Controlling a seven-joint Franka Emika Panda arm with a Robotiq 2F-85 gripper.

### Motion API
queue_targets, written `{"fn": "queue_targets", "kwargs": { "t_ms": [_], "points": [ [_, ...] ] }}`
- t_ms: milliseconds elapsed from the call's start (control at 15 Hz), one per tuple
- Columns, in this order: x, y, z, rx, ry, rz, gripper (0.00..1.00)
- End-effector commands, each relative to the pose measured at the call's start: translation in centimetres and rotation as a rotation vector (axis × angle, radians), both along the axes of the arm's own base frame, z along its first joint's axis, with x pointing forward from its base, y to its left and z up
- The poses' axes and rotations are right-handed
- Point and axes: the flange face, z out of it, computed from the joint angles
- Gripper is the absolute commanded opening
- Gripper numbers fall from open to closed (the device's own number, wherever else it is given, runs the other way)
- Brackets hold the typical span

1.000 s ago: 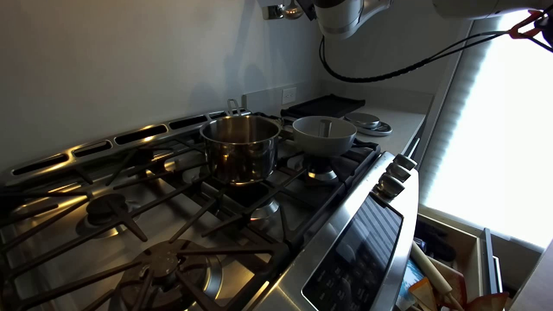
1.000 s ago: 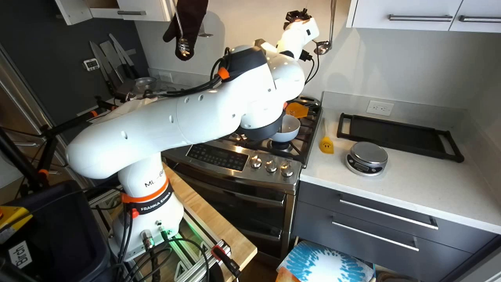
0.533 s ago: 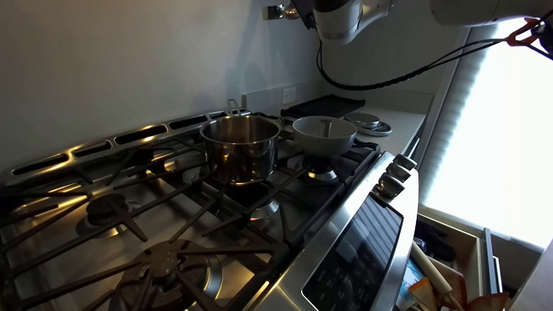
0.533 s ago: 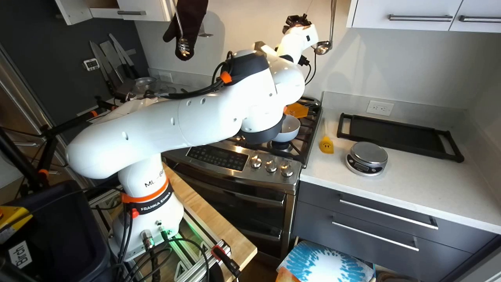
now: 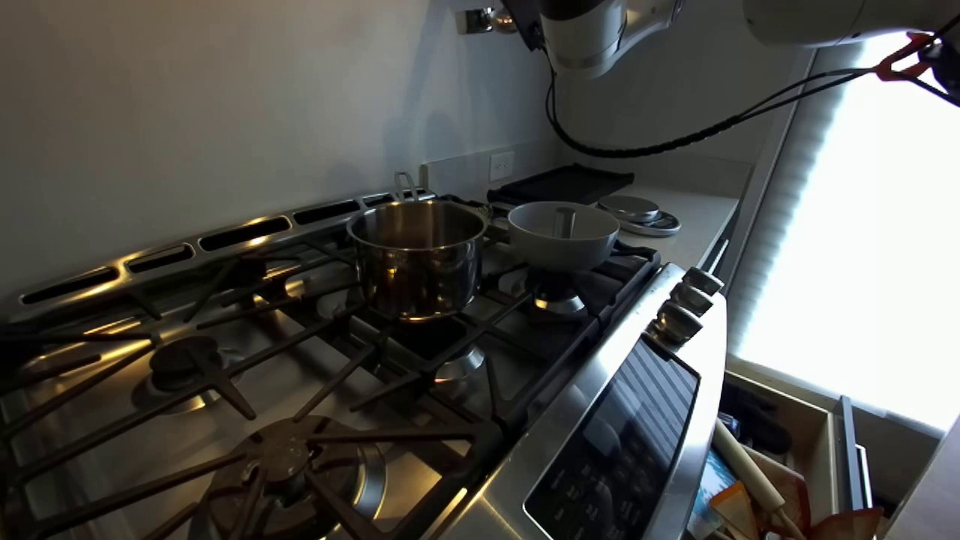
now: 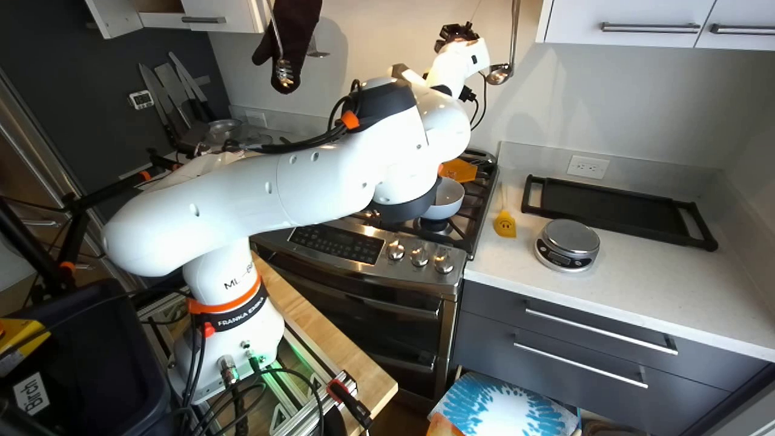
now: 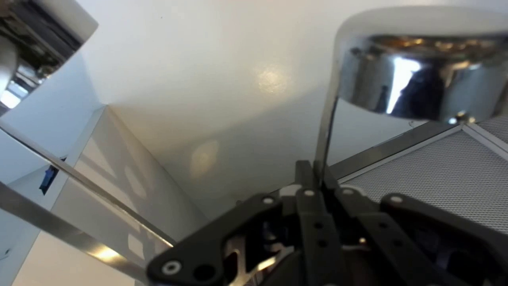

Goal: Unhang one silver ladle and put it in the silver pot

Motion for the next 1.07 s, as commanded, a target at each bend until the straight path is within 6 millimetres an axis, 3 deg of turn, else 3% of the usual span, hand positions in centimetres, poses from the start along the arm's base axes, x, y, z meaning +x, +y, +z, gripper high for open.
{"fn": "queue_targets", "kwargs": {
  "t_ms": [0,600,1000],
  "points": [
    [-0.2,0.3,0.2,0.024,-0.023,0.015,0.01],
    [-1.1,0.4,1.2,0.065,-0.131,-0.005,0.01],
    [-1.0,0.4,0.6,0.096,-0.116,-0.009,0.01]
  ]
}}
